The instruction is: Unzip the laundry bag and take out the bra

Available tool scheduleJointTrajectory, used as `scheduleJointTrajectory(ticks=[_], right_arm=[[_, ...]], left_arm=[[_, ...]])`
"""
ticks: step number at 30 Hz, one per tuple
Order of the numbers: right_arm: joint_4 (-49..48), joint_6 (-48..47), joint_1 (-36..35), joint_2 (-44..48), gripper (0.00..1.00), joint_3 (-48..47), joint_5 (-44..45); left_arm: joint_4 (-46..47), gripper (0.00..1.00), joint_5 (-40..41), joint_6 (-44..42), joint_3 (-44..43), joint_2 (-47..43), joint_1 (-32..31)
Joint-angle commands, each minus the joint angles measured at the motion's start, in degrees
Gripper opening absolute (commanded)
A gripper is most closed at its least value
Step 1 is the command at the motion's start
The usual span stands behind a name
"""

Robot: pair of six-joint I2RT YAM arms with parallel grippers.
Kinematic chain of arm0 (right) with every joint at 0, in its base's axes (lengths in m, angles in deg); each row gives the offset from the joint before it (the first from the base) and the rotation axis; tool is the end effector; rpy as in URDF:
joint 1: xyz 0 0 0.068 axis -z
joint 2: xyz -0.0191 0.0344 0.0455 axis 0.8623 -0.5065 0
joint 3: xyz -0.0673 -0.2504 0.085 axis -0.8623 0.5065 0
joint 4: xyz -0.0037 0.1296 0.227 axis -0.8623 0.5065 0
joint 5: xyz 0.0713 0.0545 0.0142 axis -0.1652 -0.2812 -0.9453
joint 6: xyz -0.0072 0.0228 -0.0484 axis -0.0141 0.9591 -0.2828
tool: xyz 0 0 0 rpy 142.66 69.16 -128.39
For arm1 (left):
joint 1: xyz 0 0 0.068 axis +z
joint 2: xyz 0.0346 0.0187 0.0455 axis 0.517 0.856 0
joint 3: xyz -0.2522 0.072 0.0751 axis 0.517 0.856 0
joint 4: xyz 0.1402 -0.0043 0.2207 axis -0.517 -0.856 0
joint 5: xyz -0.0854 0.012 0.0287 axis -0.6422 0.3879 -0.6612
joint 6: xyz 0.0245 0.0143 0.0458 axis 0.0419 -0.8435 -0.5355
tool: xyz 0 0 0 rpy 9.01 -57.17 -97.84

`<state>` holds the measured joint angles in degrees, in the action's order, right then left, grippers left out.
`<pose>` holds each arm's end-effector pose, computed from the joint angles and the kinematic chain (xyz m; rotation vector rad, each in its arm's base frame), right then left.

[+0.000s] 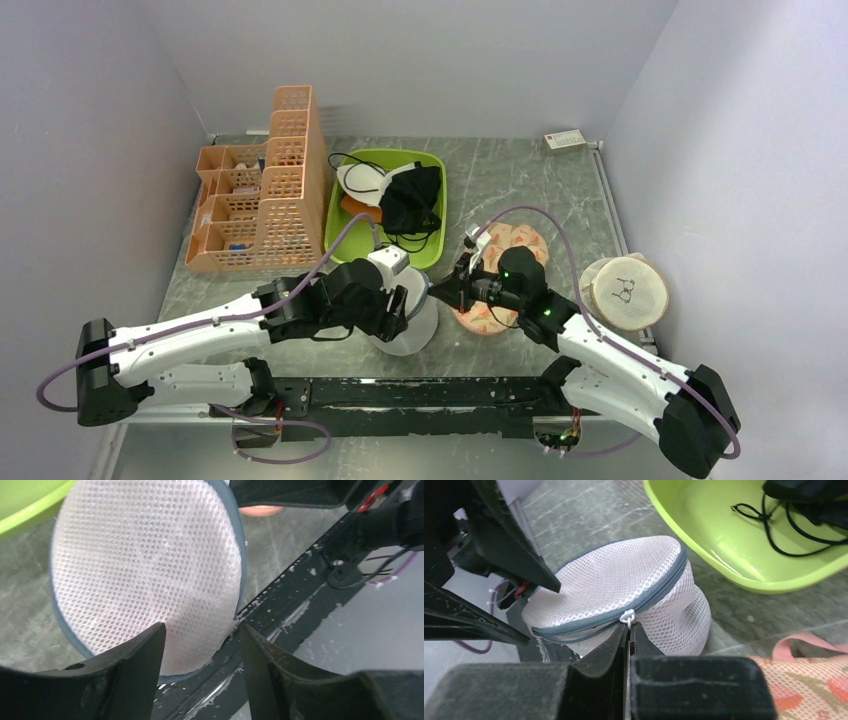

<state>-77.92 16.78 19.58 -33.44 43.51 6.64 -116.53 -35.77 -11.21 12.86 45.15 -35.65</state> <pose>0.1484 0.1429 0.2333 -0.6370 1.9087 1.0764 0.0942 -0.2058 0.2846 0.6259 2.3374 -0.6834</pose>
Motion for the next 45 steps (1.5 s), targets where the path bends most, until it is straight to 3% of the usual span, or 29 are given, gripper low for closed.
scheduleJointTrajectory(ticks=[1, 4, 8, 15, 19, 23, 28, 33, 38, 39, 42, 45], right_arm=[[-2.4, 0.7, -1.5, 1.6, 0.00, 0.2, -3.9], [-3.1, 1.1, -3.9, 1.4, 0.00, 0.3, -3.0], [-2.1, 0.6, -6.3, 1.0, 0.00, -1.1, -1.8], [-0.7, 0.4, -8.2, 2.5, 0.00, -1.7, 0.1], [1.3, -0.3, -8.3, 2.2, 0.00, -2.2, 2.5], [3.3, -0.6, -8.1, 1.5, 0.00, -3.2, 6.8], [7.1, 0.6, -4.0, -2.7, 0.00, -4.8, 10.4], [4.2, 4.9, 10.4, -7.0, 0.00, -1.6, -1.8], [-1.8, 5.0, 11.1, -3.6, 0.00, 0.5, -12.4], [-3.0, 5.1, 10.7, -2.7, 0.00, 0.8, -13.9], [-3.3, 4.4, 8.5, -0.7, 0.00, 0.4, -15.6], [-2.2, 3.5, 5.3, -0.3, 0.00, -0.5, -14.2]], left_arm=[[2.0, 0.72, -5.8, -0.2, -3.3, -1.8, 0.1], [4.1, 0.80, -5.7, 0.3, -4.5, -0.7, 0.0], [2.4, 0.76, -1.4, 1.3, -7.3, 3.5, 0.1], [0.1, 0.49, 2.4, 0.4, -9.2, 7.3, 0.0], [-0.6, 0.20, 2.8, -0.3, -9.6, 7.9, -0.1], [-2.1, 0.07, 3.3, -1.3, -9.7, 7.5, -0.1], [-3.0, 0.07, 4.1, -1.5, -7.8, 4.6, -0.1], [-5.1, 0.07, 5.8, -0.9, -6.0, 2.2, -0.1], [-6.2, 0.07, 6.1, -0.2, -5.1, 0.5, -0.1], [-6.0, 0.11, 5.9, -0.1, -5.1, 0.5, -0.1], [-5.4, 0.41, 4.6, -0.3, -6.2, 1.4, -0.1], [-4.1, 0.62, 2.7, -1.2, -8.0, 3.0, -0.1]])
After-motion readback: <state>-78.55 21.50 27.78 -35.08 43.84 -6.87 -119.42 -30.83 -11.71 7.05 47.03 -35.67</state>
